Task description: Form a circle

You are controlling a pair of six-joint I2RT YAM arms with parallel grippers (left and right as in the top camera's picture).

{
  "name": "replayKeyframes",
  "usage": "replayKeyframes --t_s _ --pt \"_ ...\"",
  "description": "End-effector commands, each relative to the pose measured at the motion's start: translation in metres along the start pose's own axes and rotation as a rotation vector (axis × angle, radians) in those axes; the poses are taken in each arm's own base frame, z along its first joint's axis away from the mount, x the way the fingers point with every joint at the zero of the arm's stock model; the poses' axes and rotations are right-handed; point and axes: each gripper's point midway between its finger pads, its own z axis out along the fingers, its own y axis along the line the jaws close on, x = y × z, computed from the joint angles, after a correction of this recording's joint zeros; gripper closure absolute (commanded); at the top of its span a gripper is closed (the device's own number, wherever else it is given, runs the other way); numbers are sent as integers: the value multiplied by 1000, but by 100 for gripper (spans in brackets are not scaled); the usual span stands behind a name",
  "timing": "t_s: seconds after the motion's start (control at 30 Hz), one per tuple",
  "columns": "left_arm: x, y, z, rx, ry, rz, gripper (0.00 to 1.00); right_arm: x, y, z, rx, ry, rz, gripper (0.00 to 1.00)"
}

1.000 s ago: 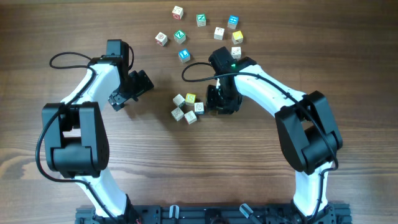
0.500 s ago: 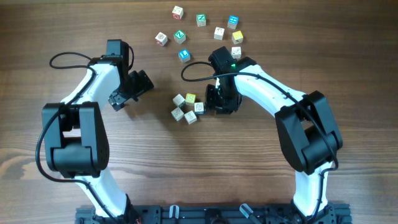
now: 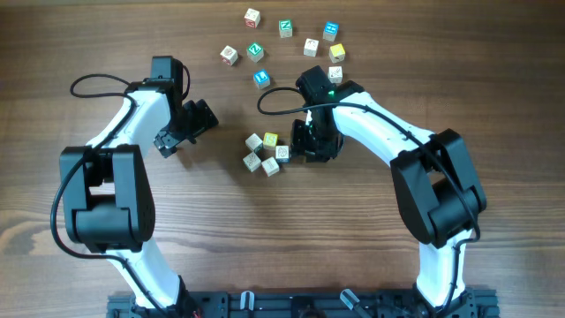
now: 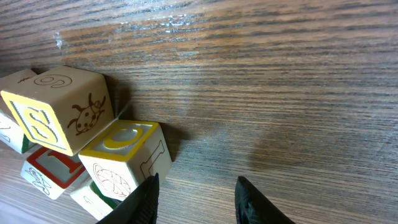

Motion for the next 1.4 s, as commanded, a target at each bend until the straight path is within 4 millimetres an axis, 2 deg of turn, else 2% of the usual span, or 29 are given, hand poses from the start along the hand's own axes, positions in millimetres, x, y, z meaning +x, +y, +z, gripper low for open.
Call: replayKeyframes --t_s 0.0,0.37,0.77,0.87,1.03,1.23,1.37 --pt "1 4 5 -17 6 -9 0 5 3 2 -14 16 12 60" --pt "1 4 5 -17 6 -9 0 4 7 1 -39 19 9 60" --pt "1 4 5 -17 6 -9 0 -3 -4 2 24 -26 9 59" --pt "1 4 5 -17 6 -9 0 -15 -19 0 113 -94 30 56" --pt "1 4 5 -17 6 -9 0 -29 -39 -6 228 -182 37 55" --pt "1 4 5 -17 6 -9 0 -56 -84 -28 435 -326 73 55" --pt "1 4 5 -17 6 -9 0 -76 -109 -42 478 -367 66 56"
